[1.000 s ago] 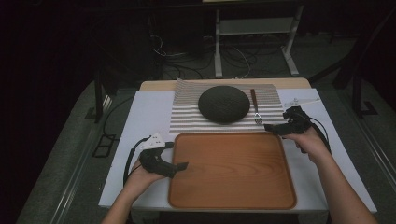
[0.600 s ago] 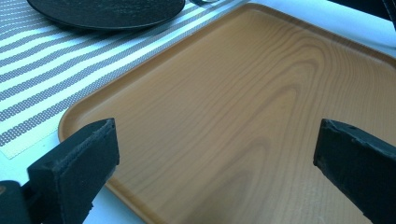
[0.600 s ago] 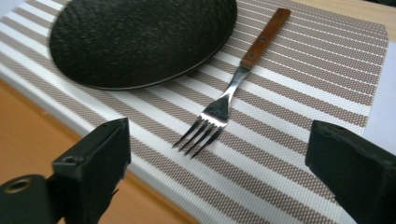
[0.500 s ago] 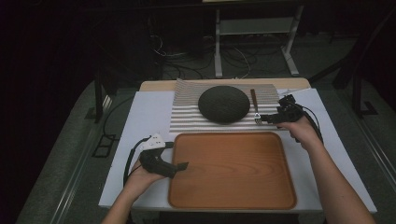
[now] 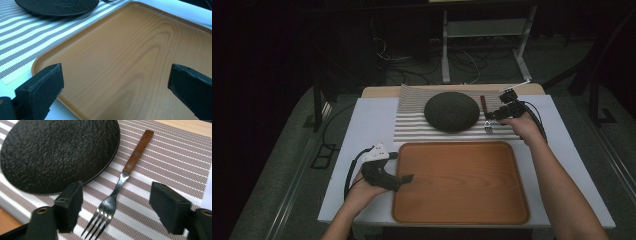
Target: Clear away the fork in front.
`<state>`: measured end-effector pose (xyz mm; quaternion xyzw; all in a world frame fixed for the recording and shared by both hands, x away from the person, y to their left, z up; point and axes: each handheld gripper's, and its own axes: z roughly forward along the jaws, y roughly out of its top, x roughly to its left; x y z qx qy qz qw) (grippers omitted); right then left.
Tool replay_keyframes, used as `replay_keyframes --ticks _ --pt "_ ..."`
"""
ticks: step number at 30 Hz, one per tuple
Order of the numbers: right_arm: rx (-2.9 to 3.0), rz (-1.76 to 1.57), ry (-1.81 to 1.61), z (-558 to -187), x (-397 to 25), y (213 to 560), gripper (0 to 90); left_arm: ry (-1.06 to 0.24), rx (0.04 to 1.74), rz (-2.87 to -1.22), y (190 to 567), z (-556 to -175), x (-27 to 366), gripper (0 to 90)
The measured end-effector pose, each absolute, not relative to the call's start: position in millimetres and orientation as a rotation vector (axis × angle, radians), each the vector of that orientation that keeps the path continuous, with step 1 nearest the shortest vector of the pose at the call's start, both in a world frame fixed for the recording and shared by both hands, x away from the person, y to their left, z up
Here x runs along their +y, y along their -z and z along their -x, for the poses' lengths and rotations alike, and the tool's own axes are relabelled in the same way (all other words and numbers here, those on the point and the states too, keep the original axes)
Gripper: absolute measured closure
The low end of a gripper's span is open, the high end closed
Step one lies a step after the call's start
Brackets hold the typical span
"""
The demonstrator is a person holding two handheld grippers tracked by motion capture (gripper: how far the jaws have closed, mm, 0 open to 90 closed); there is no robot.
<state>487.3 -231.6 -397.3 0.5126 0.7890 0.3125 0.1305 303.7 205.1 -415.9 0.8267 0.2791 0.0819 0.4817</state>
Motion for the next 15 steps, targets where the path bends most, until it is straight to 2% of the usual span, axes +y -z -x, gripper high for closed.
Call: replay_keyframes --ticks 2,3,15 --pt "2.301 -1.502 -0.875 -495 -228 397 31.5 -0.199 0.682 -2.014 415 -304 206 0.0" --pt "2.31 -1.511 -0.848 -502 -225 397 37.4 -0.198 0.682 -2.013 415 -304 206 0.0" --pt "2.37 -1.621 -0.68 -547 -218 402 55.1 -0.198 0.682 -2.015 417 -303 207 0.0"
